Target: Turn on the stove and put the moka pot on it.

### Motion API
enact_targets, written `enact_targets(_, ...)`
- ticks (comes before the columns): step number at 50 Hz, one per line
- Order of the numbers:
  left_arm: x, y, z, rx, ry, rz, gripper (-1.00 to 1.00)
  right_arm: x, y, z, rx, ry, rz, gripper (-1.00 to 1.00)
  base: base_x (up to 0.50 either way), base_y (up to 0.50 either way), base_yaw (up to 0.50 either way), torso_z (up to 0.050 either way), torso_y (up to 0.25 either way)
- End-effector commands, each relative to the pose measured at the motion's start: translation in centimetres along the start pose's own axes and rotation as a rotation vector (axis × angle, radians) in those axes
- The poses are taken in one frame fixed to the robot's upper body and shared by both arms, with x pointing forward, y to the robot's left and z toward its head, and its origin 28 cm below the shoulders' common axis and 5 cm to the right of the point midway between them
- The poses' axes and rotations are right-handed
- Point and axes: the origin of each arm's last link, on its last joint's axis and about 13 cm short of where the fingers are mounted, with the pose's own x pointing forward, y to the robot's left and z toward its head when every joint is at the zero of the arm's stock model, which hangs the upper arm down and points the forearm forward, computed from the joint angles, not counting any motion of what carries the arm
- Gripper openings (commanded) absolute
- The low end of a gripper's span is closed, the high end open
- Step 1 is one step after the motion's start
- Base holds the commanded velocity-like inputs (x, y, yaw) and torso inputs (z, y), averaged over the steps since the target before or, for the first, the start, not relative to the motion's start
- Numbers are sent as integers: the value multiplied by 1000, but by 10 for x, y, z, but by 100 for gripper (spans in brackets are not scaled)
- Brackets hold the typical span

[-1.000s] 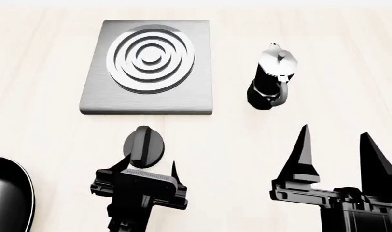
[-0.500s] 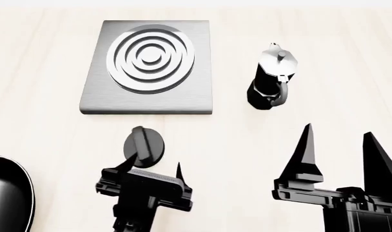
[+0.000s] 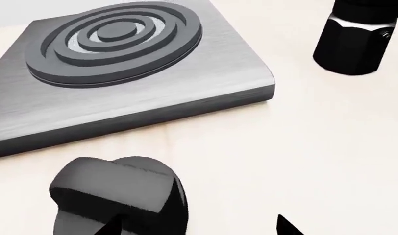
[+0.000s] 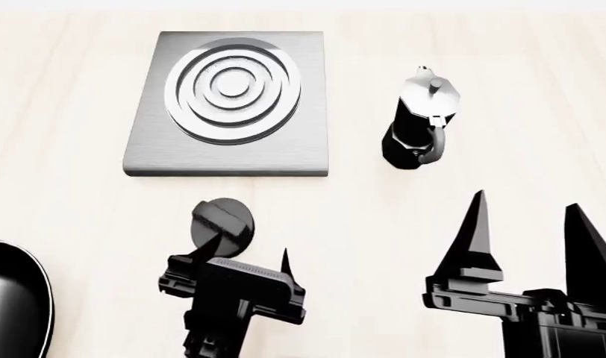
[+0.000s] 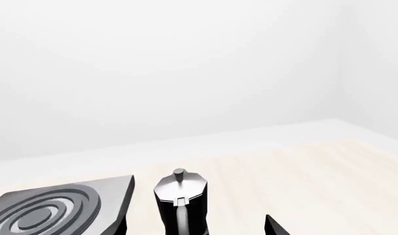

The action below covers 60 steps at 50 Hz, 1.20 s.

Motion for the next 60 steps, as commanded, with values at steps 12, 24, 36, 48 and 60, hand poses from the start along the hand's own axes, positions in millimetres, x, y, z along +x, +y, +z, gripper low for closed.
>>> enact_targets(12,22,1,-1,-4,15,-10,100,2,-4,3,-13,-21,-13,100,0,0,0,0,0)
enact_targets(24,28,1,-4,1,28,-10,100,2,-4,2,-12,-23,-15,100,0,0,0,0,0)
enact_targets(36,24,0,-2,3,21,-15,100,2,-4,2,-12,-22,-12,100,0,0,0,0,0)
enact_targets(48,1,3,11,-8,-41,-26,100,1,-3,1,-17,-20,-9,100,0,0,0,0,0)
enact_targets(60,-23,8,21,-7,-93,-14,100,1,-2,0,-24,-15,-8,100,0,0,0,0,0)
